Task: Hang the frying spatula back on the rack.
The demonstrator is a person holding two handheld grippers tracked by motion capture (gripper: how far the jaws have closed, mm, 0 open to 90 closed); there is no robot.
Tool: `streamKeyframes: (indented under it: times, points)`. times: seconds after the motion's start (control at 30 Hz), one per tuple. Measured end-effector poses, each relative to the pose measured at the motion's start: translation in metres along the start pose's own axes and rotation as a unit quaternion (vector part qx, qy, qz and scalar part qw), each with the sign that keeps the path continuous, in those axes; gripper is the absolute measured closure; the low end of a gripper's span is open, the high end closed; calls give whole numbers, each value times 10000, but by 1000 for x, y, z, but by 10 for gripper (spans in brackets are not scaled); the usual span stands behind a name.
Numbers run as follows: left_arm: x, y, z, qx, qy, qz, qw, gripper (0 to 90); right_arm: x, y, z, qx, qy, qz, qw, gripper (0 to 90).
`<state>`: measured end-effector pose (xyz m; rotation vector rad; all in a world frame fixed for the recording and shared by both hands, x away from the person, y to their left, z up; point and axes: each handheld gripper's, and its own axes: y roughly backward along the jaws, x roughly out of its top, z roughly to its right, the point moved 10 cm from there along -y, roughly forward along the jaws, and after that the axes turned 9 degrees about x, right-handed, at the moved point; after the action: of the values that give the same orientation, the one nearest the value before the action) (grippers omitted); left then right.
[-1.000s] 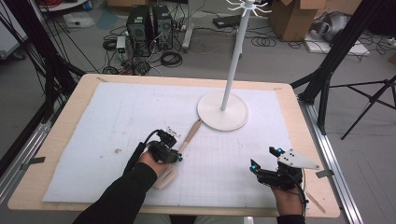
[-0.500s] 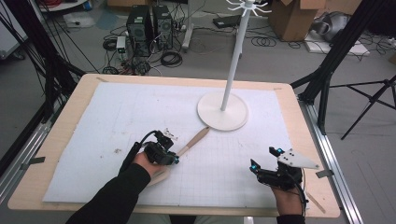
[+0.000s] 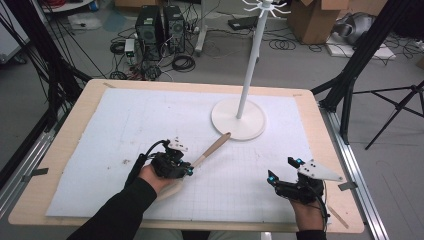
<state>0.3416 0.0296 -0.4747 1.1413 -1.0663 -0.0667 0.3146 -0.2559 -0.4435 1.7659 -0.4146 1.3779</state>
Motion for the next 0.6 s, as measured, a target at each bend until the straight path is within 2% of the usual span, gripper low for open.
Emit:
streamKeyframes:
  times: [0.1,0.17,0.2,0.27,0.3,0.33,0.4,0.47,0.5,0.53,0.57,0.6]
  points:
    - [5,8,3,-36,-1,241,9997,768,1,-1,-3,57,-63,37,10000,166]
    - [8,16,5,-84,-17,447,9990,768,5,-5,-10,213,-135,83,9996,162]
    - [8,16,5,-84,-17,447,9990,768,5,-5,-10,213,-135,83,9996,162]
    - [11,22,9,-128,-75,636,9979,768,12,-11,-22,459,-194,176,9986,158]
    - [11,22,9,-128,-75,636,9979,767,12,-11,-22,459,-194,176,9986,158]
    - [13,26,12,-153,-97,767,9969,768,18,-16,-32,613,-189,214,9977,158]
    - [14,28,13,-155,-115,819,9965,767,19,-17,-34,637,-205,225,9975,158]
    - [15,31,16,-181,-167,927,9954,767,24,-22,-42,762,-258,270,9964,158]
    - [17,34,20,-198,-224,1035,9942,767,28,-29,-50,897,-317,299,9950,158]
    - [17,34,20,-198,-224,1035,9942,767,28,-29,-50,897,-317,299,9950,158]
    - [18,36,22,-231,-255,1118,9931,767,31,-35,-56,1002,-379,276,9939,158]
    - [21,39,26,-212,-317,1288,9909,767,31,-37,-58,1026,-394,262,9936,158]
